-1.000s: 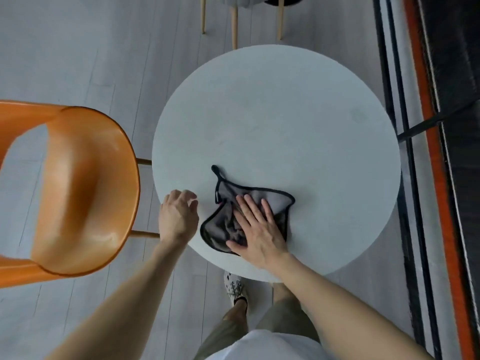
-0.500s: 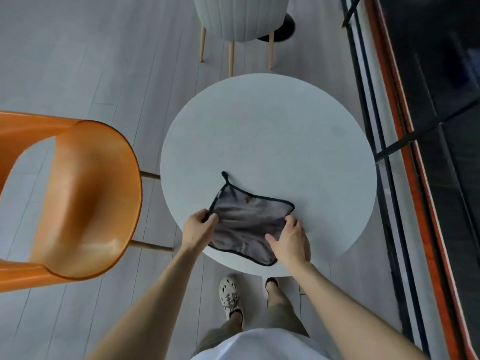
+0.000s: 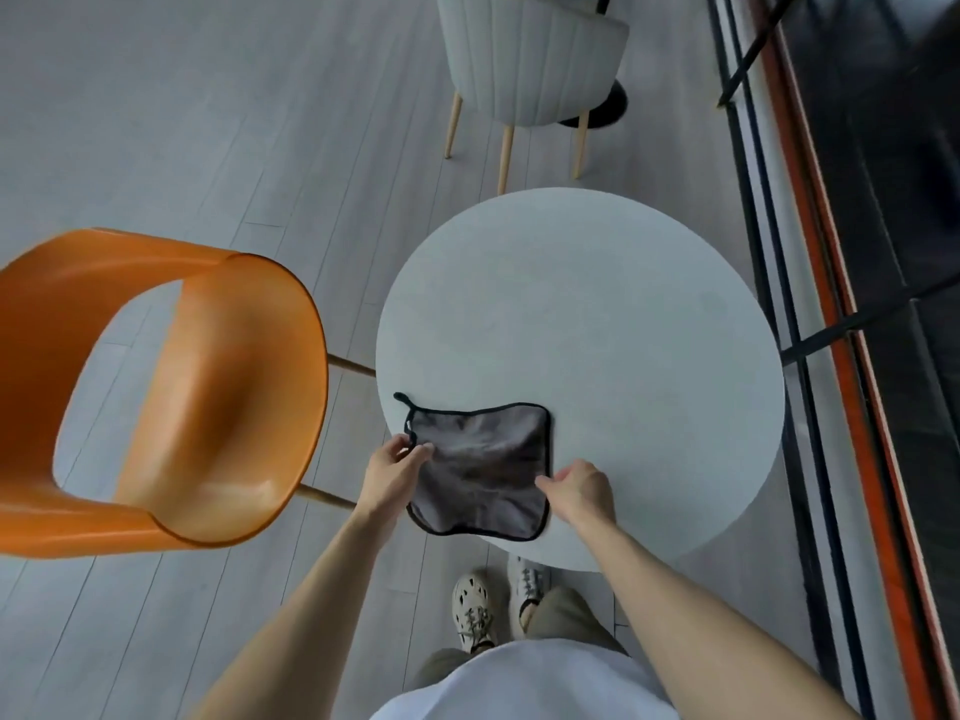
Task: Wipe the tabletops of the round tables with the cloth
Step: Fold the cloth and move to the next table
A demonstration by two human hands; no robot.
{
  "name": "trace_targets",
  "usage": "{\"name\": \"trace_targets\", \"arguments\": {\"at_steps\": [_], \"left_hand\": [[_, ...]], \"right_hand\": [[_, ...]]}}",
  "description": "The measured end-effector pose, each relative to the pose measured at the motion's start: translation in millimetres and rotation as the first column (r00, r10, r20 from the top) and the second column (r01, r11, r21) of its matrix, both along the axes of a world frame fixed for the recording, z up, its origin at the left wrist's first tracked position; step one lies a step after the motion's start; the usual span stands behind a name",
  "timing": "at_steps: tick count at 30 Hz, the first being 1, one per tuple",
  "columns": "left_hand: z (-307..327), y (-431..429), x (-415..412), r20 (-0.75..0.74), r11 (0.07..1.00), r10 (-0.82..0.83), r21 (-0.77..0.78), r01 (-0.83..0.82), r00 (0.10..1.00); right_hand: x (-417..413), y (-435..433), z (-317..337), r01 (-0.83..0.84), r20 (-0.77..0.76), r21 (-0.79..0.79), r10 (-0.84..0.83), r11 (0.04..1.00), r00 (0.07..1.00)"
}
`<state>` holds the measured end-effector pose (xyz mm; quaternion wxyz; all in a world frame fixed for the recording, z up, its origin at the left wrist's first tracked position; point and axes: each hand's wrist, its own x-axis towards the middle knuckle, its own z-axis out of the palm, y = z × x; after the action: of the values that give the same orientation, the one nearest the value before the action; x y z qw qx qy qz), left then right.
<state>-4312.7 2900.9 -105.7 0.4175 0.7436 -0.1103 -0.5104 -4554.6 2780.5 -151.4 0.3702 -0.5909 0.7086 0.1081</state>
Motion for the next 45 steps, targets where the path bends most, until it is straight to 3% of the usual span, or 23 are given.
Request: {"name": "trace_targets", "arguments": {"at_steps": [6,10,15,18,21,25,28,30,32,34,37,39,41,45], "left_hand": [[6.9,-16.4,13.1,0.11,0.998,-0.056,0.034,0.052,0.992],[9.5,-34.4,28.8,0.271,0.989,-0.138,0.09,0.117,0.953],[34.9,-91.7,64.0,0.508,0.98,-0.197,0.083,0.18,0.839],[46.2,-136.1,95.4,0.544,0.977,-0.195,0.033,0.212,0.816],[49.5,-191.5,127.6,0.582,0.96,-0.222,-0.008,0.278,0.782],[50.6,-273.9,165.6,0.534,0.883,-0.321,-0.13,0.451,0.782],[62.9,-327.7,185.2,0.408,0.815,-0.422,-0.221,0.536,0.809],[78.6,-354.1,189.9,0.367,0.781,-0.467,-0.256,0.57,0.804],[93.9,-375.3,189.2,0.418,0.732,-0.487,-0.283,0.619,0.767],[108.1,-390.7,185.8,0.423,0.687,-0.514,-0.319,0.653,0.747],[120.4,-405.5,174.1,0.469,0.573,-0.608,-0.299,0.763,0.641],[118.7,-407.8,161.8,0.569,0.465,-0.653,-0.219,0.858,0.5],[117.7,-399.2,147.4,0.675,0.381,-0.648,-0.113,0.918,0.352],[125.9,-357.3,119.8,0.722,0.203,-0.676,-0.01,0.979,0.148]], "right_hand": [[26.1,-11.7,-3.9,-0.101,-0.003,-0.017,0.101,0.995,0.995],[37.0,-31.8,0.7,-0.058,0.147,-0.019,0.061,0.998,0.987],[36.0,-84.4,25.5,0.172,0.382,-0.067,-0.134,0.983,0.915],[41.0,-120.7,45.2,0.337,0.533,-0.064,-0.253,0.939,0.808],[55.3,-152.3,65.0,0.395,0.634,-0.08,-0.258,0.915,0.729],[65.7,-172.9,83.5,0.512,0.608,-0.132,-0.339,0.849,0.718],[71.8,-168.8,106.3,0.617,0.573,-0.125,-0.451,0.777,0.685],[82.5,-162.3,117.9,0.61,0.52,-0.153,-0.461,0.777,0.719],[95.7,-155.0,127.4,0.576,0.453,-0.222,-0.44,0.787,0.775],[105.3,-149.0,141.7,0.622,0.465,-0.24,-0.474,0.745,0.748],[109.4,-144.2,158.1,0.718,0.52,-0.16,-0.561,0.678,0.645],[114.2,-141.6,160.2,0.808,0.576,-0.019,-0.654,0.589,0.491],[121.3,-138.7,156.6,0.851,0.589,0.035,-0.699,0.524,0.406],[145.8,-136.0,152.5,0.829,0.611,0.064,-0.678,0.556,0.407]]}}
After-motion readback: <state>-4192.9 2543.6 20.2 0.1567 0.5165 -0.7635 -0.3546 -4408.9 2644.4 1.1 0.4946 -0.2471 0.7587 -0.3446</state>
